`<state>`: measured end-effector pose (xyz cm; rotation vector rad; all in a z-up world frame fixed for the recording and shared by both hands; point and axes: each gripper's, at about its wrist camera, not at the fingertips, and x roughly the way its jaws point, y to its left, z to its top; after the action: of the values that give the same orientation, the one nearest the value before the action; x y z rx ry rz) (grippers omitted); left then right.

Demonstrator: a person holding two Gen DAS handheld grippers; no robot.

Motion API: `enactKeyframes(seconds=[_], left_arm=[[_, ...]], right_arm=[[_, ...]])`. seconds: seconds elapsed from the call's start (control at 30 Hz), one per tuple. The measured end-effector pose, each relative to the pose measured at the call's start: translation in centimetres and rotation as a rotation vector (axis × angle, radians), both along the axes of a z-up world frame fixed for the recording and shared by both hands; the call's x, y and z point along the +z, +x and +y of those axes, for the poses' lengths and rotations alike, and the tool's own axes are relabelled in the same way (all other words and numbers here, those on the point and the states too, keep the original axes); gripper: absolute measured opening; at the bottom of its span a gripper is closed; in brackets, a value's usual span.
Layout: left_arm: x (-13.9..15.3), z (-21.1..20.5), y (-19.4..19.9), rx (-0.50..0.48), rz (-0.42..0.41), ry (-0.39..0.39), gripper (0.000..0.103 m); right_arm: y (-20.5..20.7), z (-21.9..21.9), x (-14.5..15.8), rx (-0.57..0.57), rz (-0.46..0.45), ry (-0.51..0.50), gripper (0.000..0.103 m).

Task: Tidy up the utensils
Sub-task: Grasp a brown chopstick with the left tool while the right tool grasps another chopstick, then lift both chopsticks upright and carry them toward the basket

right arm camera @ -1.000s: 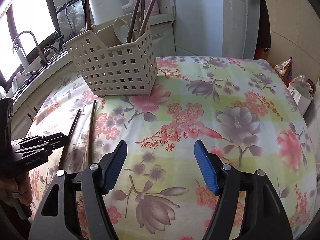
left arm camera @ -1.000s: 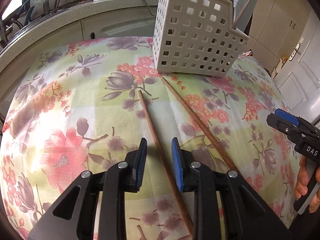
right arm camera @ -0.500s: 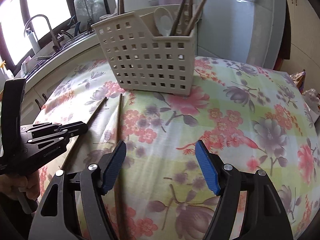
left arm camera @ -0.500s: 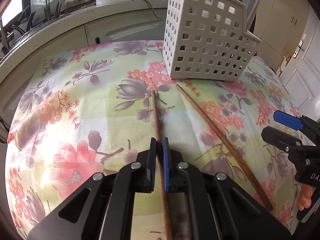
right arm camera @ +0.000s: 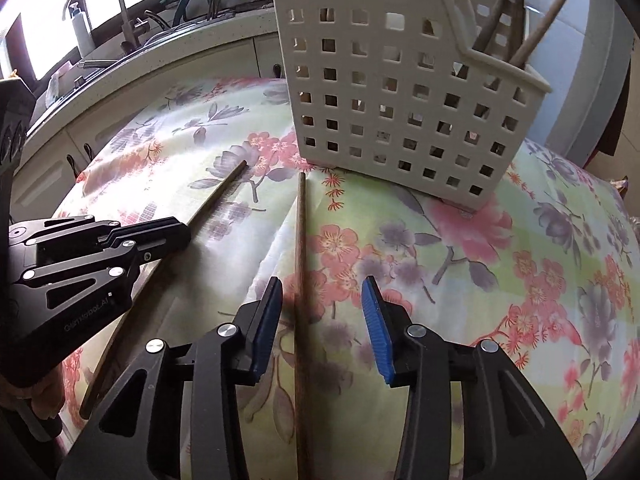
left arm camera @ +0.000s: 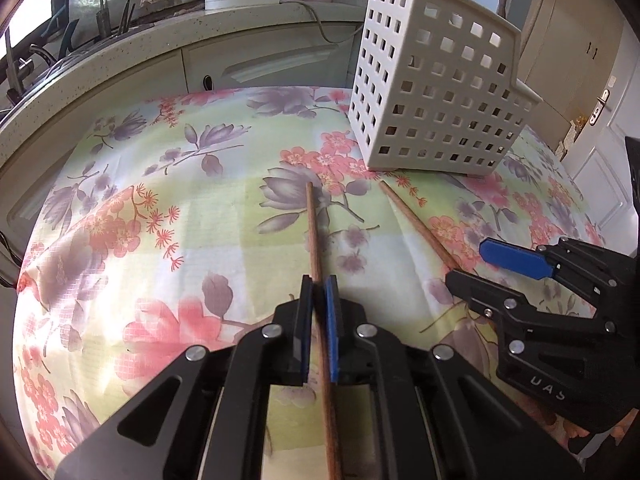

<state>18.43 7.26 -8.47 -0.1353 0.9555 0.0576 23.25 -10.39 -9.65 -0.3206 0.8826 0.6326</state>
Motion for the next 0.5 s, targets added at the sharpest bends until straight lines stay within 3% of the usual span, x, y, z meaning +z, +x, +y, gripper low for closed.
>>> enactKeyframes(seconds=[0.13,0.2,0.27,0.5], left_arm=[[-0.1,-0.1,0.1,-0.004,-0.005,0.012,0.007],[-0.1,-0.1,0.1,-0.003,-0.006,0.011,0.007],[-0.1,-0.1,0.1,-0.004,-0.004,0.013,0.007],[0.9,0.1,-0.4,0.002,-0.028,-0.011,0.006]], right_arm=[[-0.3,0.7,0.0,0.020,-0.020,-0.004,0.027],[-0.4,0.9,0.0,0.030,-0.026,-0.003,0.014],[-0.4,0.8,0.0,0.028,-0.021,0.001,0.008],[-0.4,-1.1,0.8,-0.008,-0.018,0.033,0.008]])
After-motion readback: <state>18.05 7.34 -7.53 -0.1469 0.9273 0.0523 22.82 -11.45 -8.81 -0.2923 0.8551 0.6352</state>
